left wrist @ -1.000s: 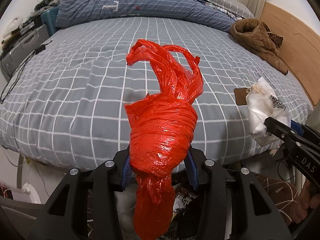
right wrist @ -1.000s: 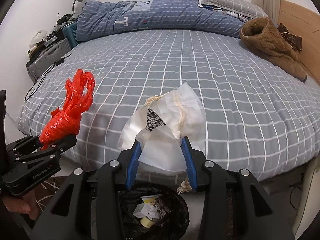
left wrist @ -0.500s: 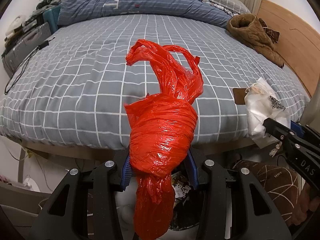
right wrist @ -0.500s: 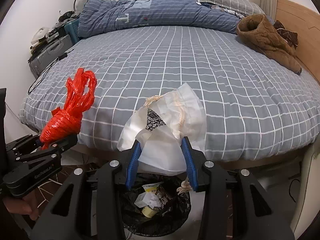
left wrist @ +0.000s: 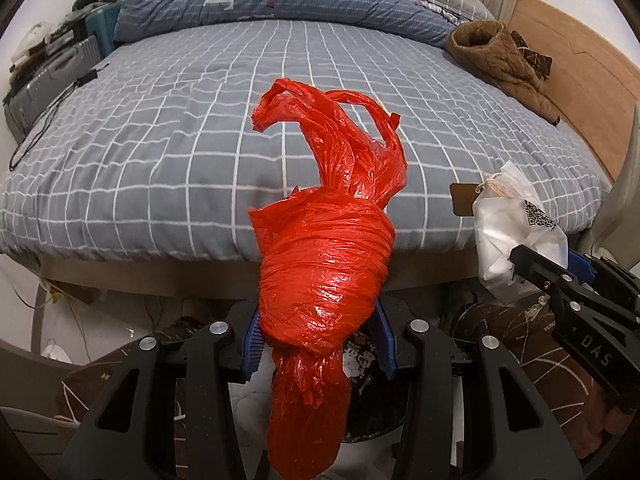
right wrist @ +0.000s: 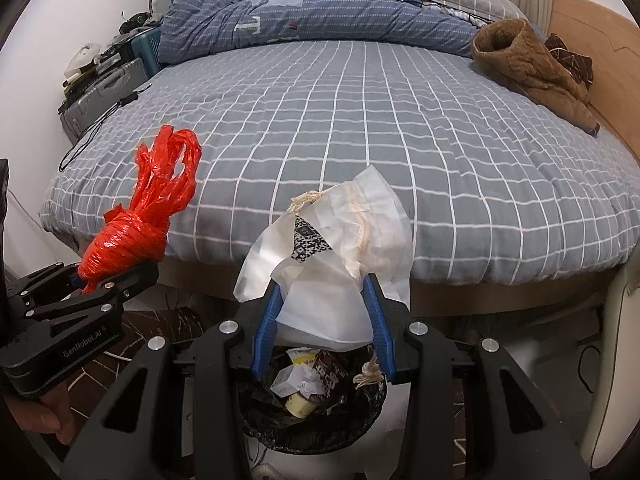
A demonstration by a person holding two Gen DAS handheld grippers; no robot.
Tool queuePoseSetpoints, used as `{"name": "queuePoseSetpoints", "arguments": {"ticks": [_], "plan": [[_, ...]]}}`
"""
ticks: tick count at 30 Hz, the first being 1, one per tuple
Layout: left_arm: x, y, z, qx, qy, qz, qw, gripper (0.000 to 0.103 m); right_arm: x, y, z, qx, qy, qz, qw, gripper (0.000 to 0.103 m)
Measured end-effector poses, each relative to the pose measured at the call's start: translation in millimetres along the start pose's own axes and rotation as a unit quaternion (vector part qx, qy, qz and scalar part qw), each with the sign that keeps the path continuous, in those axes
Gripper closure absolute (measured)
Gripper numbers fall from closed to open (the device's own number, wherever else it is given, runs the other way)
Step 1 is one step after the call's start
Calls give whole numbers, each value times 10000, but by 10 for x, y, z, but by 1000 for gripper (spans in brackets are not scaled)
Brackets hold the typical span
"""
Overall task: Collect trash
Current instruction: 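Lift the red bag and clear pouch and carry them down over the bin, then open the right tool over the bin dropping the clear pouch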
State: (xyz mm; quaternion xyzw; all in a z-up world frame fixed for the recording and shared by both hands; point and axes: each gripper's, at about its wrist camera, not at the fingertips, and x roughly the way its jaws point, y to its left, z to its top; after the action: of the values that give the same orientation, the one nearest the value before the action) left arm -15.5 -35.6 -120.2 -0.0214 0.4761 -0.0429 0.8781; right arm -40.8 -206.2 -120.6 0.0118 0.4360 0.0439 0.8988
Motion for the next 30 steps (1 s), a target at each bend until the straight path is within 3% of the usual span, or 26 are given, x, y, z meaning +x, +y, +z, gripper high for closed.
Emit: {"name": "queuePoseSetpoints", "arguments": {"ticks": [17,30], "plan": [[167,-16,-398,38,239,-65,9997,59,293,150,-522,-130,419,-48,9990,64],[693,85,-676,88,804,-31,9967,59,871,152,-803,-121,1067,19,9942,64]]}}
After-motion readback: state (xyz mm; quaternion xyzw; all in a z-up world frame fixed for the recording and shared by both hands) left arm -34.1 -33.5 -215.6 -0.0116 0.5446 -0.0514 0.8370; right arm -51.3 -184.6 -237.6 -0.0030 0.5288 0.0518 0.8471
